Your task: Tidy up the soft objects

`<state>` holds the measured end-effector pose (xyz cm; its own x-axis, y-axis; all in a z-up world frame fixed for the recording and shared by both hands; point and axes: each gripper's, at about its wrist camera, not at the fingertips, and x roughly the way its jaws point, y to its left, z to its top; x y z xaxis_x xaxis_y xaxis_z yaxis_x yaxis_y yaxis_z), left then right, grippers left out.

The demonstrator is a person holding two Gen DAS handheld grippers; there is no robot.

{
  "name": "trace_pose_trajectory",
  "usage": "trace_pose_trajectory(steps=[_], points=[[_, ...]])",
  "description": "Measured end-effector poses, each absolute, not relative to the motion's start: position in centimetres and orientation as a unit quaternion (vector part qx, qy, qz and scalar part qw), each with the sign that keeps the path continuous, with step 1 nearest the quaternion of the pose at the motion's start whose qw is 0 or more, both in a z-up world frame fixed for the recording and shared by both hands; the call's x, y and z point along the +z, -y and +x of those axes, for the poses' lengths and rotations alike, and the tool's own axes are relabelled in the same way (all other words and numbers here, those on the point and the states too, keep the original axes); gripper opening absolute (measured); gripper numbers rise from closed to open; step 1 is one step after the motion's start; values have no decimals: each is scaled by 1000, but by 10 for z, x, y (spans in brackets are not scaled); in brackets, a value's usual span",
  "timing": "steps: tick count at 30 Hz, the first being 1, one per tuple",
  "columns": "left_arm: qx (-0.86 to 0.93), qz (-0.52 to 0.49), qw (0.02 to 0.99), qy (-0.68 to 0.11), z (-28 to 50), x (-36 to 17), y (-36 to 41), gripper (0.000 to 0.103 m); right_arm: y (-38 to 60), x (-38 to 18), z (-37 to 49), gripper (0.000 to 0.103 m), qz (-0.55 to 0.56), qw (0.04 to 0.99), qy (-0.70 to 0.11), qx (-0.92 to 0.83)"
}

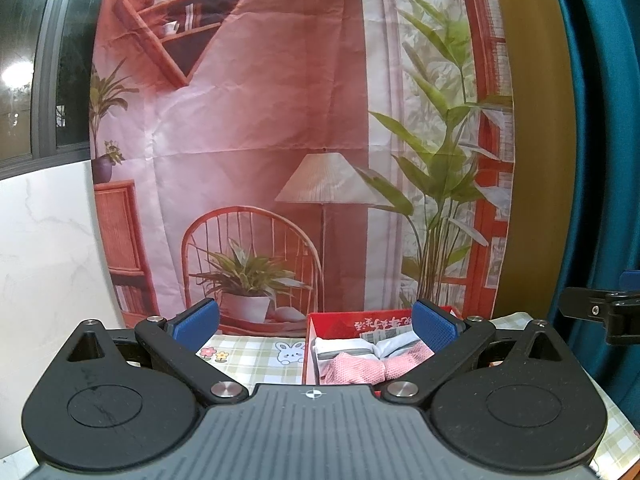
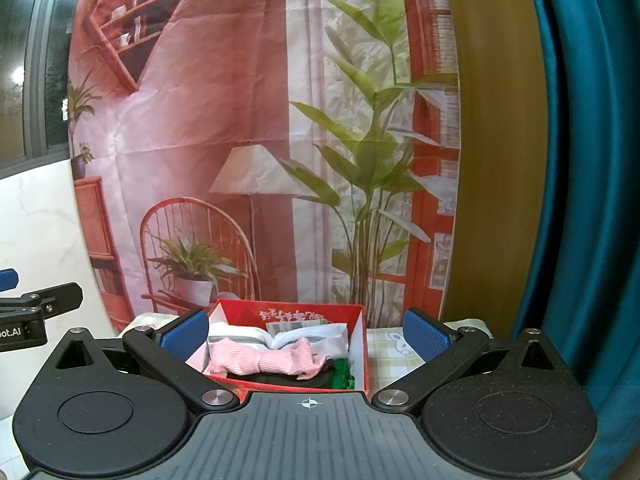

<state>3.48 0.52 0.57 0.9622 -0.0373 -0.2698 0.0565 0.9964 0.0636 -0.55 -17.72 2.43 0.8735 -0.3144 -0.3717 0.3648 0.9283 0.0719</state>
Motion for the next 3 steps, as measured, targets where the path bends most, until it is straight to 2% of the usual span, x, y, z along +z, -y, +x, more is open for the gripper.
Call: trace_pose_trajectory(steps=[3], points=[[-24, 33, 990, -135, 34, 6, -6, 103, 178, 25, -5, 103, 68, 965, -179, -177]])
